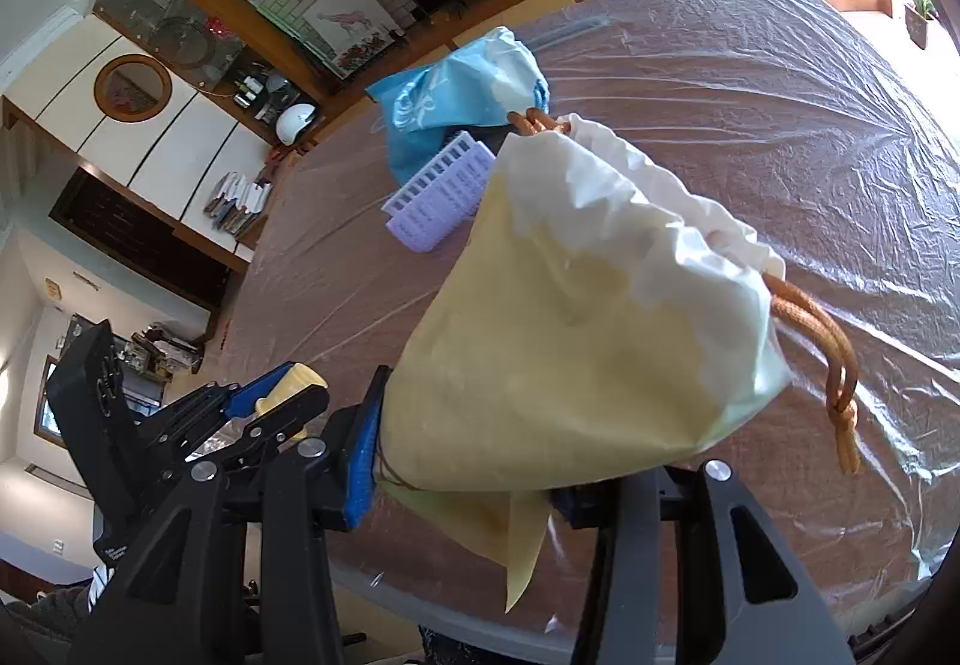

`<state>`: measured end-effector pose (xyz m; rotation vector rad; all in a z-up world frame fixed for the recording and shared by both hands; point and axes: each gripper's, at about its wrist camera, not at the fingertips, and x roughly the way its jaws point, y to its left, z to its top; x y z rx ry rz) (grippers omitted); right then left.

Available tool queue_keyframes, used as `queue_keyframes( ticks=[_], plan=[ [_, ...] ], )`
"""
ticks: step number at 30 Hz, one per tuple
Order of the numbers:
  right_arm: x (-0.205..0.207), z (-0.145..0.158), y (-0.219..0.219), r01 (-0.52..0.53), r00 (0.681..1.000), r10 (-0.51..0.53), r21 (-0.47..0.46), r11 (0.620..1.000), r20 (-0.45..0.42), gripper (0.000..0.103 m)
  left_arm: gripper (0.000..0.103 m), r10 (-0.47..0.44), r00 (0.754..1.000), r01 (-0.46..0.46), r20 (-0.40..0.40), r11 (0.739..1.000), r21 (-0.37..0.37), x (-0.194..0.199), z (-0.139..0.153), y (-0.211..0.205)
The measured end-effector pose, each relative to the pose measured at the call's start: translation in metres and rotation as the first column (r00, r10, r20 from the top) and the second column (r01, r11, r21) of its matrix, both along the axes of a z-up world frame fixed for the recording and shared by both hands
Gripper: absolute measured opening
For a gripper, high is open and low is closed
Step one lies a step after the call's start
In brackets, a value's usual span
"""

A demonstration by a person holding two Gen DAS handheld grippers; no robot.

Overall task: Collect trash
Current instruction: 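Carry the yellow cup and yellow drawstring bag toward the black bin with both tools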

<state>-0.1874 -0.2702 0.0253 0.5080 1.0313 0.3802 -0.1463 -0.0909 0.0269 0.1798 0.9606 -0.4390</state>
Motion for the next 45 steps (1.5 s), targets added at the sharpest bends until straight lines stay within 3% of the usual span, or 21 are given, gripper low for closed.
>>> queue_keyframes(
  ticks=[20,45],
  plan=[
    [-0.043,0.017,0.007,-0.087,0.993,0.095,-0.109,0.99,0.071,0.042,0.037,-0.045,0.999,0.045,-0.003,0.999,-0.011,-0.021,0.006,-0.006],
    [-0.114,0.033,0.004,-0.181,0.972,0.197,-0.129,0.975,0.125,0.042,0.037,-0.155,0.988,0.155,0.007,0.987,-0.039,-0.087,0.022,-0.019]
  ],
)
